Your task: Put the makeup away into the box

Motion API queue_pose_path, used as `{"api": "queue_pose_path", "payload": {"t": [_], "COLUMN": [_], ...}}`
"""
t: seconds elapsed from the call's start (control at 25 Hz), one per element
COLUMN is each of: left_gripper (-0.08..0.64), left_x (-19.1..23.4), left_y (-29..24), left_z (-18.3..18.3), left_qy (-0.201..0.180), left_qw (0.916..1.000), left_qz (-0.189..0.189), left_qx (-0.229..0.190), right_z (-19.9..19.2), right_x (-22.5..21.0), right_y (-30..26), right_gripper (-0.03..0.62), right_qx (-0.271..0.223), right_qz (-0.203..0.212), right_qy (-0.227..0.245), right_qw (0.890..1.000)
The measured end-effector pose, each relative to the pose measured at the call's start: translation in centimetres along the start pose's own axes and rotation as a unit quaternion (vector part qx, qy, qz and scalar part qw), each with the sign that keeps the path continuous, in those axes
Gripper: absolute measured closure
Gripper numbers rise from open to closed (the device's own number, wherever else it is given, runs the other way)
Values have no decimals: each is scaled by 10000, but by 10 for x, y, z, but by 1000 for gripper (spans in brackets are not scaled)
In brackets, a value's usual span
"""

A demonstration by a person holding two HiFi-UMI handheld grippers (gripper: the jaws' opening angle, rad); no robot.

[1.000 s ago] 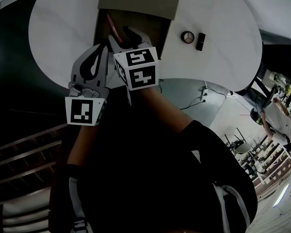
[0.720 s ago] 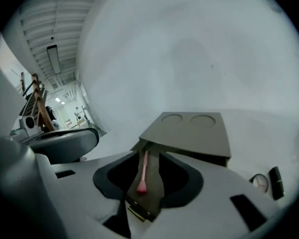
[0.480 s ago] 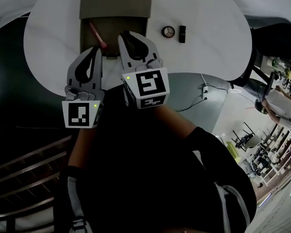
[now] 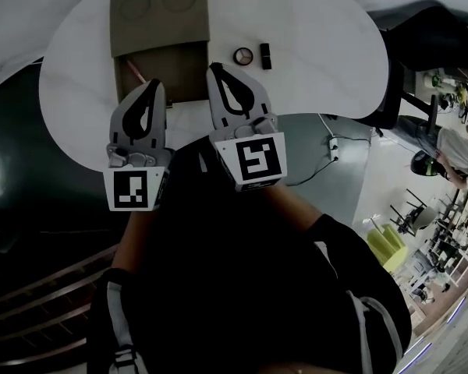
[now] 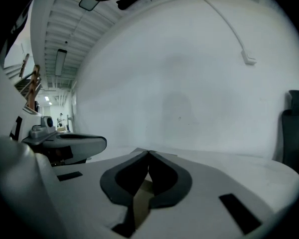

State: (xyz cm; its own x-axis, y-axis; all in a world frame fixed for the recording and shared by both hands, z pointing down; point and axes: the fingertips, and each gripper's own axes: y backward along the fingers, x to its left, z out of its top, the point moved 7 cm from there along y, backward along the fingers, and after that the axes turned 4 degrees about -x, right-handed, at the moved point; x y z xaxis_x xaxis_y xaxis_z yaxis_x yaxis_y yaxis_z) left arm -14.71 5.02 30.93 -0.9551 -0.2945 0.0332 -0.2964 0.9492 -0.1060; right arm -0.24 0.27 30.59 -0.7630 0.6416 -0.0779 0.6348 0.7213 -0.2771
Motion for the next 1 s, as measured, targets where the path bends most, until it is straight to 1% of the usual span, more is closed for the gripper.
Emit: {"api": "queue_pose_path", "payload": {"t": [0.12,0.36,0.56,0.72,0.84,1.0], "left_gripper": [554,554,554,554,554,554], "left_x": [-11,-35,-50,-57,-60,-60], "left_y": [-8,-25,-42,-56,-66,-79], "left_z": [7,16,14,10,5,-6], "left_qy": [-174,-191,-305,-223,-218,-224], "left_qw": [9997,9986,9966,9957,9945,9932], "left_qz": [-164,-488,-763,-888,-1010,-1100], "left_qx": [-14,-38,92,163,141,317], "right_z": [6,7,4,-1,-9,-20], "right_x": [-14,-40,-63,-75,-83,-95], "right_y": [14,40,47,45,40,29], "right_gripper": [568,568,568,568,568,568], "right_qx": [-199,-160,-139,-73,18,33], "right_qz": [-165,-571,-814,-915,-955,-1065], "right_qy": [62,241,172,86,20,-129], "right_qw": [9996,9979,9964,9957,9954,9942]}}
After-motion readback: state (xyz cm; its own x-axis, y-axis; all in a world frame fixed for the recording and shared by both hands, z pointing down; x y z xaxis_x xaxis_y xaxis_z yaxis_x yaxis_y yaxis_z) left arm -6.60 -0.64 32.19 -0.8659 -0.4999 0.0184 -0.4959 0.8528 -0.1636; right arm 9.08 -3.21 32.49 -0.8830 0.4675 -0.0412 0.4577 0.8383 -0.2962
